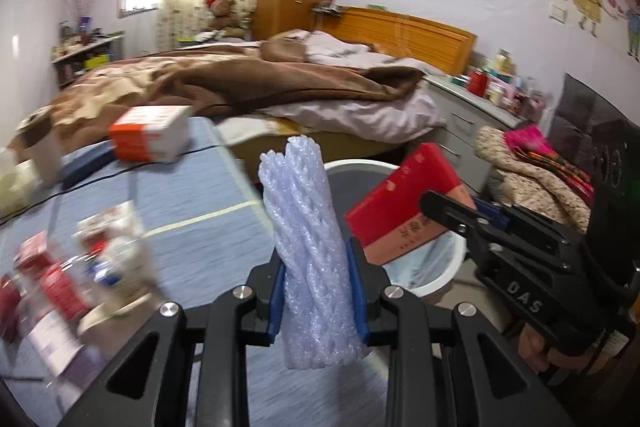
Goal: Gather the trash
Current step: 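Carry the foam net and red box over the white wastebasket with both tools, then open both tools to drop the foam net and red box into the wastebasket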
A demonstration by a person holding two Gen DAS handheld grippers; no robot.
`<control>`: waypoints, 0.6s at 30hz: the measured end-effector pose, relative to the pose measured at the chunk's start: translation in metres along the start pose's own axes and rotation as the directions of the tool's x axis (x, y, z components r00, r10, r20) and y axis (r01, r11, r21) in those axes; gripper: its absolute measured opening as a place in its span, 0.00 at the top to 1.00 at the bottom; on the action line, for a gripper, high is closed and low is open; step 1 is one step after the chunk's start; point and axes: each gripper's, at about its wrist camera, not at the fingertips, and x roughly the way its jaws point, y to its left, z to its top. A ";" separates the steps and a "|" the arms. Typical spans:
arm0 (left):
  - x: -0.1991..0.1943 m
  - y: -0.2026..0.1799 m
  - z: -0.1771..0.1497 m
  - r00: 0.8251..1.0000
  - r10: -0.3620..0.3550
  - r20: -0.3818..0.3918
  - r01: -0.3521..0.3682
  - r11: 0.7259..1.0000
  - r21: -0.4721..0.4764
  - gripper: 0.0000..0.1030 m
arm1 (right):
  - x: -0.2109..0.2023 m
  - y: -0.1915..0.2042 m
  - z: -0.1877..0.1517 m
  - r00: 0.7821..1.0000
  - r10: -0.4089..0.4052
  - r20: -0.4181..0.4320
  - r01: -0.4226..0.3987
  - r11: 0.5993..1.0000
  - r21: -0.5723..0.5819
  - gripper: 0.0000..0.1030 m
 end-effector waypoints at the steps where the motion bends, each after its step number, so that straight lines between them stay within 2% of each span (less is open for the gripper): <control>1: 0.007 -0.005 0.003 1.000 -0.017 -0.005 0.017 1.000 0.007 0.72 | 0.003 -0.007 0.001 1.000 -0.014 -0.006 0.014 1.000 0.002 0.84; 6: 0.046 -0.029 0.010 0.997 -0.054 -0.063 0.056 0.998 0.037 0.71 | 0.022 -0.033 -0.002 0.995 -0.087 -0.055 0.087 0.996 0.011 0.84; 13: 0.087 -0.046 0.015 0.987 -0.107 -0.120 0.112 0.993 0.040 0.71 | 0.042 -0.062 -0.010 0.981 -0.135 -0.138 0.140 0.990 0.027 0.84; 15: 0.095 -0.047 0.017 0.984 -0.113 -0.140 0.118 0.993 0.028 0.67 | 0.045 -0.069 -0.011 0.978 -0.141 -0.154 0.148 0.988 0.038 0.82; 16: 0.100 -0.046 0.018 0.982 -0.120 -0.144 0.124 0.992 0.021 0.61 | 0.046 -0.072 -0.012 0.977 -0.139 -0.161 0.149 0.988 0.050 0.82; 17: 0.102 -0.045 0.019 0.981 -0.129 -0.145 0.131 0.991 0.009 0.46 | 0.047 -0.074 -0.012 0.976 -0.138 -0.166 0.150 0.987 0.058 0.82; 18: 0.105 -0.044 0.019 0.980 -0.137 -0.146 0.138 0.990 -0.004 0.36 | 0.048 -0.075 -0.013 0.975 -0.139 -0.175 0.151 0.987 0.061 0.82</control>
